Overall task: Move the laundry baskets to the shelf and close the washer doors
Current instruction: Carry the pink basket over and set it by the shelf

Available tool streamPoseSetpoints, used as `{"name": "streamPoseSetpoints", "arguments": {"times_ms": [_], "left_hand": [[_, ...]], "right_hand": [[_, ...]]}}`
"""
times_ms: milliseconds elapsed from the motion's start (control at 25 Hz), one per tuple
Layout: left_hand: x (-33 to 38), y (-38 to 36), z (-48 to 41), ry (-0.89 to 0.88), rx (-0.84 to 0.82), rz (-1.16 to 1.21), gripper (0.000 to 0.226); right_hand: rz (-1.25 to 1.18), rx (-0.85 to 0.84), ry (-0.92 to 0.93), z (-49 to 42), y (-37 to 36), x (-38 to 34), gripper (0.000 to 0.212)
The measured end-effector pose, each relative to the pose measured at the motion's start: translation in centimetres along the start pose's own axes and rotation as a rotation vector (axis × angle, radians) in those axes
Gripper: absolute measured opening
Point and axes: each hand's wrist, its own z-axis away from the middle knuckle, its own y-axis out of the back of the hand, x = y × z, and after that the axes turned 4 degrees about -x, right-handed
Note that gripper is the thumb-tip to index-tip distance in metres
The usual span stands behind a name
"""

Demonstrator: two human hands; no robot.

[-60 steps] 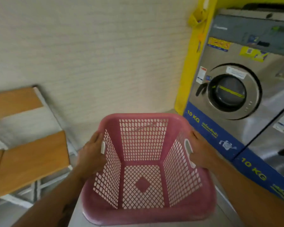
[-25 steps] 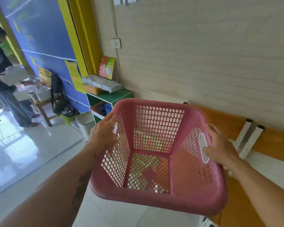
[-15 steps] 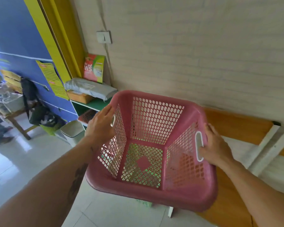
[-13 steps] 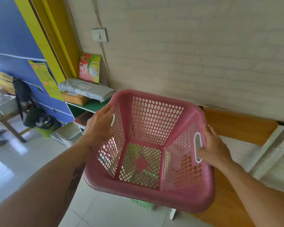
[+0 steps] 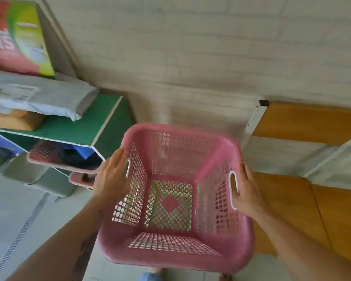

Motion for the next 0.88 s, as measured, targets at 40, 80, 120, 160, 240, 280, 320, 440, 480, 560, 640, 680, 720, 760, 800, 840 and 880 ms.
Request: {"name": "streamPoseSetpoints", "arguments": {"times_ms": [40,80,120,160,240,280,320,440,480,560,640,680,720,760,800,840,880], "left_hand": [[-1.2,-2.5,-0.6,-0.003,-0.031,0.017,0.091],[-2.3,-5.0,-1.0,-0.003,-0.055,0.036,0.094],[-3.5,-7.4,-1.4,-0.006,-0.078,0.051,0.095],[-4.5,-9.7,-1.8,-0.030,-0.090,0.069,0.096],[-6.9,-14.3,-2.5,-0.082,-0.136,0.090,0.101],[-8.0,-16.3,-2.6,-0.069,-0.189,0.110,0.104],[-9.0,-18.2,-2.6,-0.028,-0.254,0.141,0.105],[-11.2,-22.5,-1.4,0.009,-0.414,0.184,0.093],[-11.6,-23.3,-1.1,-0.017,-0.439,0.188,0.088],[-11.9,-23.9,-1.4,0.000,-0.521,0.196,0.092],[-11.4,-23.0,-2.9,0.119,-0.651,0.178,0.097],[-10.9,-22.2,-3.7,0.153,-0.702,0.164,0.087],[-10.2,-21.1,-4.3,0.168,-0.722,0.156,0.072],[-9.4,-19.9,-4.7,0.183,-0.710,0.153,0.059],[-8.3,-18.4,-4.9,0.201,-0.678,0.168,0.052],[-7.0,-16.9,-5.0,0.216,-0.647,0.196,0.050],[-5.6,-15.6,-5.0,0.222,-0.622,0.229,0.051]], "right_hand": [[0.008,0.013,-0.047,-0.7,-2.3,-0.1,0.096],[0.027,0.005,-0.091,-1.4,-4.5,-0.3,0.097],[0.044,-0.022,-0.143,-2.1,-6.8,-0.3,0.101],[0.055,-0.045,-0.188,-2.8,-8.9,-0.3,0.107],[0.070,-0.090,-0.249,-4.4,-12.9,-0.3,0.115],[0.068,-0.109,-0.272,-5.1,-14.5,-0.3,0.117],[0.069,-0.131,-0.279,-5.7,-16.0,-0.1,0.118],[0.020,-0.242,-0.256,-6.6,-19.3,0.8,0.123],[-0.018,-0.282,-0.257,-6.5,-19.9,0.9,0.123],[-0.103,-0.326,-0.267,-6.1,-20.3,1.1,0.117],[-0.185,-0.346,-0.275,-5.8,-19.5,1.1,0.107],[-0.210,-0.348,-0.276,-5.5,-18.8,0.9,0.098],[-0.221,-0.341,-0.276,-5.2,-17.9,0.7,0.088],[-0.225,-0.321,-0.286,-4.7,-17.0,0.5,0.077],[-0.232,-0.294,-0.302,-3.9,-15.8,0.1,0.070],[-0.243,-0.275,-0.324,-3.2,-14.6,-0.1,0.069],[-0.256,-0.266,-0.345,-2.4,-13.4,-0.3,0.074]]}}
